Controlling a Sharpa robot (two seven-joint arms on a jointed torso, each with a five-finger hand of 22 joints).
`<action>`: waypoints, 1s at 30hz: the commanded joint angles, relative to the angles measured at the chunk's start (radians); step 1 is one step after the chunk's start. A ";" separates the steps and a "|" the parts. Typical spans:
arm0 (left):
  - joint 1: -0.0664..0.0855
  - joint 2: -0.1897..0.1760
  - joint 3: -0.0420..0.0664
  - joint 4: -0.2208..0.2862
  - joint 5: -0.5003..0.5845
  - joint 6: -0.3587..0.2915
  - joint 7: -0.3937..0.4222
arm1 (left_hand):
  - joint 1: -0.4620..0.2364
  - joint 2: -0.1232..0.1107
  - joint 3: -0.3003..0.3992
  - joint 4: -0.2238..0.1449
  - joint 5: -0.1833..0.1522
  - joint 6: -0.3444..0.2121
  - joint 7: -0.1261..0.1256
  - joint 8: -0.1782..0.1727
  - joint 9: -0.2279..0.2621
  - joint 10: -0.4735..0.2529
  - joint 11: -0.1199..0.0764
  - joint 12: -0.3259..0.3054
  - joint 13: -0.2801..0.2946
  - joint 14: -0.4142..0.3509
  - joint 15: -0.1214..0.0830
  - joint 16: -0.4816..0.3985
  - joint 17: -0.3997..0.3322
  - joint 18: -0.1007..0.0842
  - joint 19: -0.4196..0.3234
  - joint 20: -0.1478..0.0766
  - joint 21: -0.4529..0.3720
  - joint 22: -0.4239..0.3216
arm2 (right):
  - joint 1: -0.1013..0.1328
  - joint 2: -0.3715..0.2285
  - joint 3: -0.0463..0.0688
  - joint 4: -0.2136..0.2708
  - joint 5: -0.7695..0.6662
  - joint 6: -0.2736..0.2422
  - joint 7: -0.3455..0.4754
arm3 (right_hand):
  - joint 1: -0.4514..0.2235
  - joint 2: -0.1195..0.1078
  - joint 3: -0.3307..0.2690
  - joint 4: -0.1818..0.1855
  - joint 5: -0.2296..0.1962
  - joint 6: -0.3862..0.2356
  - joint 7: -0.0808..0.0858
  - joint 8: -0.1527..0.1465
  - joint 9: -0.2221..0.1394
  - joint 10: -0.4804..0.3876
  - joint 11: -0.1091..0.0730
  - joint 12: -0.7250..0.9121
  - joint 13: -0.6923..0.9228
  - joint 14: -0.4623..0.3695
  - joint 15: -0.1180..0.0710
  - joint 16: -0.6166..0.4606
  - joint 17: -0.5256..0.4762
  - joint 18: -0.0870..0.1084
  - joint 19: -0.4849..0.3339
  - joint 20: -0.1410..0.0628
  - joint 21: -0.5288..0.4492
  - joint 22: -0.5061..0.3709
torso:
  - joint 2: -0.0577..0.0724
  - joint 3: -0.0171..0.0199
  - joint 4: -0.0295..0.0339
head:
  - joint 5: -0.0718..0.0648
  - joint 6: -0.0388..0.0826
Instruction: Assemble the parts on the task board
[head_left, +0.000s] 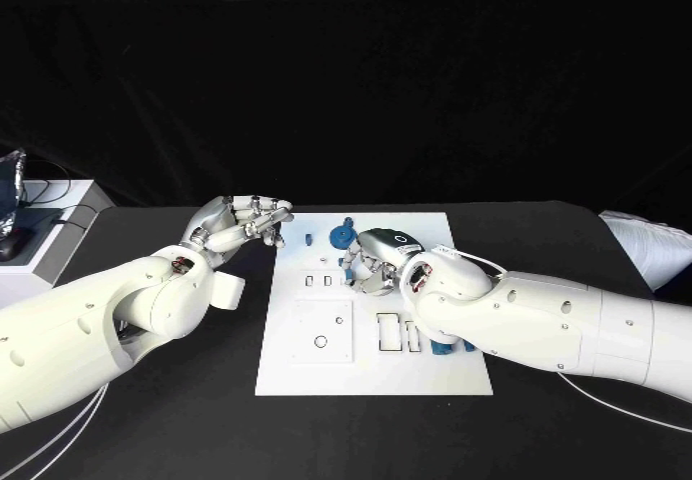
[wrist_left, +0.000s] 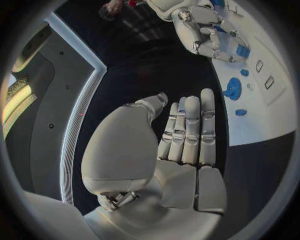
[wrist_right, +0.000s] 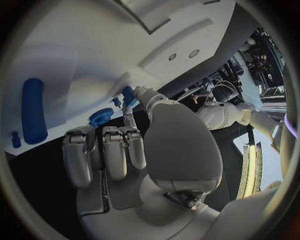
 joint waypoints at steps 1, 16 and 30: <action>-0.001 0.001 0.001 0.002 -0.001 0.017 0.006 | -0.011 0.000 0.001 -0.005 -0.003 -0.008 -0.001 0.003 0.001 -0.005 0.001 -0.005 0.002 0.008 -0.003 0.004 -0.001 0.014 0.007 -0.001 0.007 0.001 | -0.001 0.002 0.000 -0.002 -0.018 0.014 0.000 | -0.011 -0.005 -0.002 0.007 0.000 -0.005 0.001 0.006 0.002 0.105 -0.008 0.002 0.263 0.106 -0.006 0.004 0.263 -0.014 0.105 -0.009 0.002 0.263 | 0.000 -0.0002 -0.0003 | 0.000 -0.001; -0.001 -0.001 0.001 0.003 -0.001 0.017 0.006 | -0.011 0.000 0.001 -0.005 -0.003 -0.008 -0.001 0.003 0.001 -0.005 0.001 -0.005 0.002 0.008 -0.003 0.004 -0.001 0.014 0.007 -0.001 0.007 0.001 | -0.002 0.005 0.000 -0.014 -0.021 0.028 -0.009 | -0.023 -0.019 -0.014 0.014 -0.008 -0.034 0.012 -0.006 -0.005 0.105 0.000 0.002 0.263 0.106 0.001 0.004 0.263 -0.014 0.105 -0.005 0.002 0.263 | 0.000 -0.0002 0.0000 | -0.002 -0.002; -0.001 -0.001 0.001 0.002 -0.001 0.017 0.004 | -0.012 0.000 0.002 -0.005 -0.003 -0.009 -0.001 0.003 0.001 -0.005 0.002 -0.005 0.002 0.007 -0.002 0.006 -0.002 0.014 0.006 -0.001 0.008 0.001 | -0.002 0.006 -0.001 -0.016 -0.022 0.024 -0.011 | -0.026 -0.027 -0.029 0.020 -0.014 -0.062 0.024 -0.021 -0.013 0.105 0.011 0.002 0.263 0.106 0.012 0.004 0.263 -0.014 0.105 0.005 0.002 0.263 | 0.000 0.0000 -0.0002 | -0.003 -0.004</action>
